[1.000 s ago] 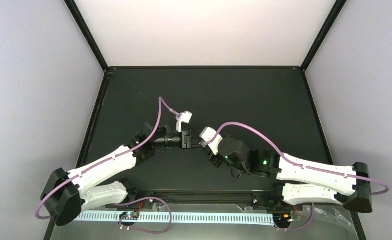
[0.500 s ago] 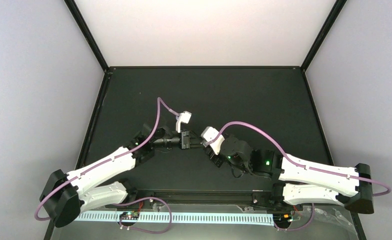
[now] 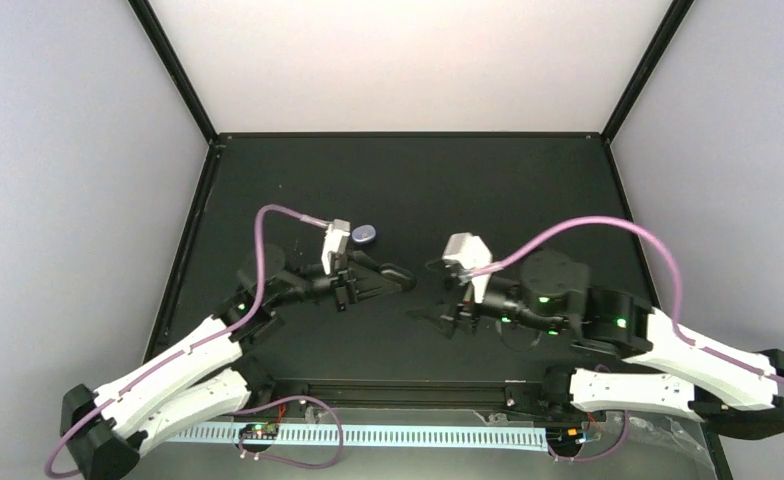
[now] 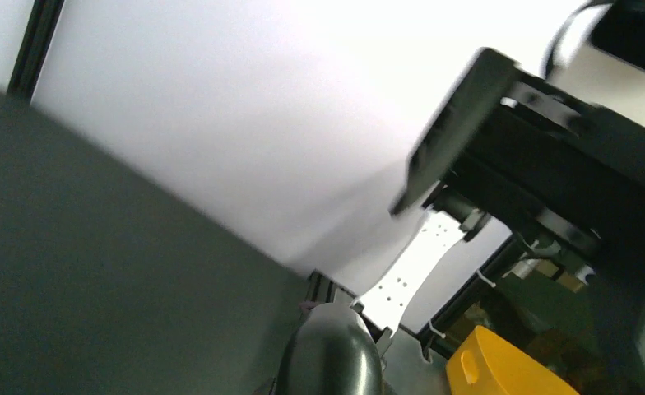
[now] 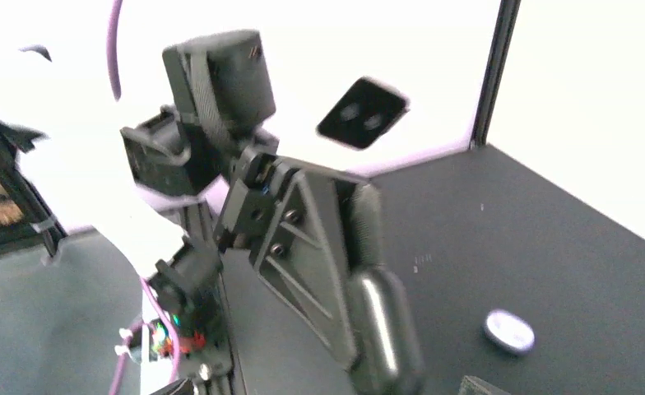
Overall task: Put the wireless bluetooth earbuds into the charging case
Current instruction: Pick up the charging case at the center of the board, then open the charging case.
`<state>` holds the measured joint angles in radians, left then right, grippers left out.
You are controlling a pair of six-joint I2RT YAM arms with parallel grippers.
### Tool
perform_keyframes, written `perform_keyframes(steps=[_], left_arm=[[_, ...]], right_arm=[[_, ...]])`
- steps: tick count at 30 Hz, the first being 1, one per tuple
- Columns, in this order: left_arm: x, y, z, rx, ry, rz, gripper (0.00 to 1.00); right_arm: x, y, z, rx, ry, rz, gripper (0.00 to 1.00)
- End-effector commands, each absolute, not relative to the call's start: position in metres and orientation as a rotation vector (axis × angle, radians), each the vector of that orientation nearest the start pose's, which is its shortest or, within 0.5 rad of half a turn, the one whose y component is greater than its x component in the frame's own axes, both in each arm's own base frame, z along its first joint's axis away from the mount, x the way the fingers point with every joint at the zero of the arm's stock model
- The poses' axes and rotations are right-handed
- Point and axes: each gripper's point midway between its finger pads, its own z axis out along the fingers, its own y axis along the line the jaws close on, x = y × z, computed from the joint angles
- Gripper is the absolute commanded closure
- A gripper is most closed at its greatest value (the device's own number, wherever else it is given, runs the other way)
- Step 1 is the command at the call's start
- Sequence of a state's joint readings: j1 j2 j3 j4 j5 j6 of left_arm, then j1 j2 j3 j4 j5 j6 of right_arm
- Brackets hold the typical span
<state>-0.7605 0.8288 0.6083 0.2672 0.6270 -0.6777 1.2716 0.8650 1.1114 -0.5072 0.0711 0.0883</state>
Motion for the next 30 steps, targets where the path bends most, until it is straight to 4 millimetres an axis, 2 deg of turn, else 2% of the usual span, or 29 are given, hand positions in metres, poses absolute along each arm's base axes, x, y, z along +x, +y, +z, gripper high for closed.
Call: perform_keyframes(steps=[1, 4, 7, 13, 21, 30], left_arm=[[0.128, -0.264, 0.368, 0.747, 1.319, -1.506, 0.98], [0.122, -0.253, 0.379, 0.716, 1.214, -1.495, 0.98], [0.114, -0.241, 0.388, 0.694, 1.074, -1.482, 0.98], [0.101, -0.231, 0.395, 0.716, 0.953, -1.449, 0.98], [0.088, -0.222, 0.398, 0.745, 0.866, -1.411, 0.99], [0.081, -0.220, 0.395, 0.796, 0.834, -1.354, 0.99]], right_arm=[[0.094, 0.271, 0.406, -0.965, 1.553, 0.950, 0.16], [0.111, 0.269, 0.410, -0.880, 1.572, 0.890, 0.15], [0.110, 0.282, 0.410, -0.890, 1.577, 0.917, 0.15], [0.107, 0.301, 0.419, -0.907, 1.539, 0.982, 0.16], [0.113, 0.318, 0.411, -0.924, 1.579, 0.960, 0.18], [0.115, 0.325, 0.428, -0.863, 1.541, 1.023, 0.19]])
